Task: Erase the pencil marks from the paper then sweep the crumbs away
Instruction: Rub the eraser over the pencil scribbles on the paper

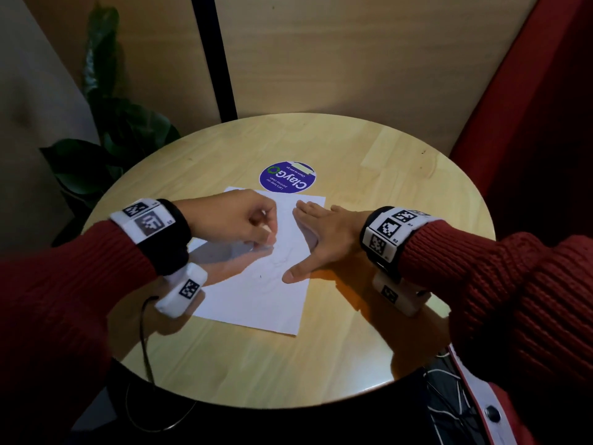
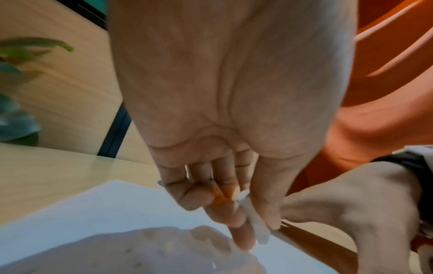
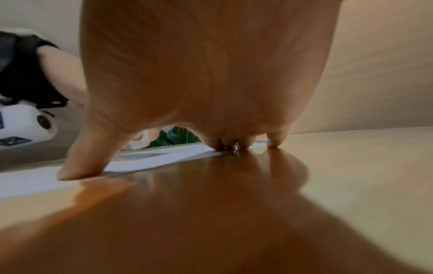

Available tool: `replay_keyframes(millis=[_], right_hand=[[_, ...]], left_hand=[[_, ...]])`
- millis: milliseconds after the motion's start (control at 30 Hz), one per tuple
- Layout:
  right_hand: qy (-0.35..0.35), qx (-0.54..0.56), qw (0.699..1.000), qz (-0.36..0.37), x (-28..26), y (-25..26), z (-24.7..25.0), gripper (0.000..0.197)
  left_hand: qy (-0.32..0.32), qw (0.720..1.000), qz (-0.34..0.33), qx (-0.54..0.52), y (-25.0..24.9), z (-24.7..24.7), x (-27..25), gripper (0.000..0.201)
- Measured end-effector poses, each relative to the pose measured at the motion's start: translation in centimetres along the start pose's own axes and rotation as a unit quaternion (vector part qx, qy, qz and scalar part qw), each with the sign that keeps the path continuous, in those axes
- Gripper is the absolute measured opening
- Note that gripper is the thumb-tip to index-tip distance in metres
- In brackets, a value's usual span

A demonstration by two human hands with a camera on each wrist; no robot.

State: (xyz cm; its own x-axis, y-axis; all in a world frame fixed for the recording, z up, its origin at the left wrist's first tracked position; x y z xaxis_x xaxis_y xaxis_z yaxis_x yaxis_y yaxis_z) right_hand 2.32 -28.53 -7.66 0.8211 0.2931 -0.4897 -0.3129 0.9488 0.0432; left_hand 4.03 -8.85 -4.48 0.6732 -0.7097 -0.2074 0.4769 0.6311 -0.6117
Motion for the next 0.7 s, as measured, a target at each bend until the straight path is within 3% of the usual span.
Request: replay_keyframes(millis=[167,333,467,500,633,700], right_hand=[[0.011,0.027,1.0,0.006,0.2,0.1,0.1,0.145],[0.016,0.03,0.999,0.014,0.2,0.2,0.1,0.14],[0.014,0.032,0.999,0.006,0.3,0.1,0.1,0.145],[0.013,0.032,0.999,0.007,0.3,0.1,0.0,0.145],[0.012,0.038,0.999,0.02,0.3,0.3,0.0,0.138],[0.008,0.041,0.999,0.019,0.4,0.4,0.0,0.143]], left_hand=[[-0.066,0.995,0.021,0.072,-0.5,-0.1,3.3,0.01],[0.089,0.996,-0.005,-0.015,-1.9,-1.6,3.3,0.012],[-0.046,0.995,0.016,0.09,-0.8,0.3,3.8,0.008],[-0.046,0.995,0.015,0.09,-0.9,0.1,3.9,0.008],[0.089,0.996,0.001,0.008,-2.1,-1.2,3.6,0.012],[0.034,0.998,0.011,0.044,-1.5,-0.3,3.9,0.008]])
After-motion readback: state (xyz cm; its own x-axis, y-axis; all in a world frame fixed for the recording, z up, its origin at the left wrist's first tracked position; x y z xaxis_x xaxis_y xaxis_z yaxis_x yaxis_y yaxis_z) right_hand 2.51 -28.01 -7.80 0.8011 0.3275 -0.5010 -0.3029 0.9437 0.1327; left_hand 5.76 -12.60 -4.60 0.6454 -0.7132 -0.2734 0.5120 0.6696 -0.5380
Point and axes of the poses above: each hand's wrist, its own x-axis towards the middle knuckle, its own z-axis out of the back of the hand, y = z × x, the point moved 3 cm from there along x, towards the middle knuckle, and after that the axes turned 8 degrees about -z, right-handed, at the moved point
